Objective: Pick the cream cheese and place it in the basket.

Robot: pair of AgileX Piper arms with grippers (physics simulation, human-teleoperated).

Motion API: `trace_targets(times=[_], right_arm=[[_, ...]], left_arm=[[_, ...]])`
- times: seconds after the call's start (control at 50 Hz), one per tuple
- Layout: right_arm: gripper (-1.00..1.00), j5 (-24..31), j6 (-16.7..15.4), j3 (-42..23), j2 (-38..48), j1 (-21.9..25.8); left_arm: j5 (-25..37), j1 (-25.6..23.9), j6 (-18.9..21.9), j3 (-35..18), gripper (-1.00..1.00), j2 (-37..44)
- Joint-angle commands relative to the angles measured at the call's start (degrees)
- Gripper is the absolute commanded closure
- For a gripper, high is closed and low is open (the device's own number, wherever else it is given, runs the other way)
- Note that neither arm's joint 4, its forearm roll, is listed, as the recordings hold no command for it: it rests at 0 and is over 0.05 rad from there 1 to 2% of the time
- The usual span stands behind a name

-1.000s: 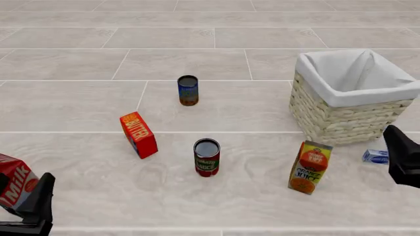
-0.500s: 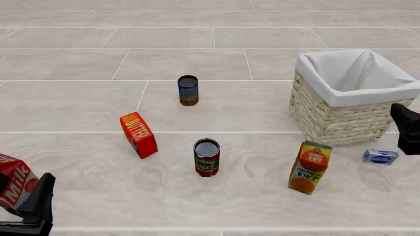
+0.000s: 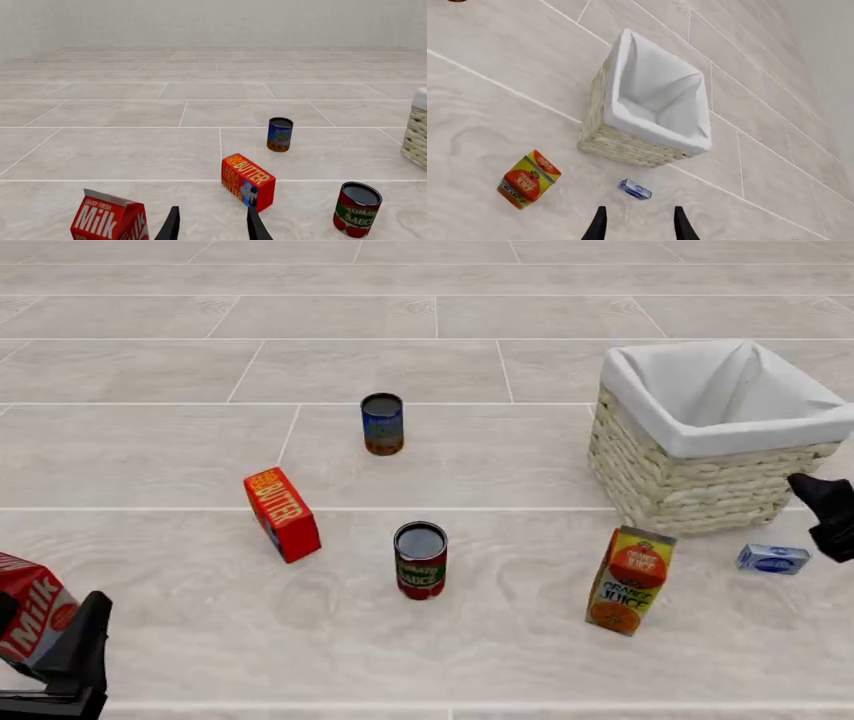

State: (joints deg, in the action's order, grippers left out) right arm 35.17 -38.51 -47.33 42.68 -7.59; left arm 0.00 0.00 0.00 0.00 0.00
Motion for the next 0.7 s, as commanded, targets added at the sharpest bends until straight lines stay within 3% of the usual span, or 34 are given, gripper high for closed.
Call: trace_targets(times=[0.02, 0.06, 0.16, 0.36, 0.4, 0.44, 0.52, 0.7], right_arm=[[-1.0, 3.48, -7.83, -0.4, 4.29, -0.89], [-1.0, 4.34, -8.19, -0.99, 4.85, -0.19], [-1.0, 3.74, -12.73, 0.13, 7.88, -2.27], [-1.0, 0.78, -15.58, -0.99, 11.63, -3.36], [-1.0, 0.14, -17.19, 0.05, 11.78, -3.99], [-1.0, -3.37, -22.47, 3.08, 13.07, -7.28], [-1.0, -4.5, -21.73, 4.09, 14.05, -6.48], [-1.0, -8.33, -24.16, 6.5, 16.28, -6.77]], left_arm=[[0.0, 0.0, 0.0, 0.0, -1.0, 0.0], [0.0, 0.0, 0.0, 0.0, -1.0, 0.0], [0.0, 0.0, 0.0, 0.0, -1.0, 0.0], [0.0, 0.0, 0.0, 0.0, -1.0, 0.0], [0.0, 0.0, 0.0, 0.0, -1.0, 0.0], [0.0, 0.0, 0.0, 0.0, -1.0, 0.0], [0.0, 0.0, 0.0, 0.0, -1.0, 0.0], [0.0, 0.0, 0.0, 0.0, -1.0, 0.0]])
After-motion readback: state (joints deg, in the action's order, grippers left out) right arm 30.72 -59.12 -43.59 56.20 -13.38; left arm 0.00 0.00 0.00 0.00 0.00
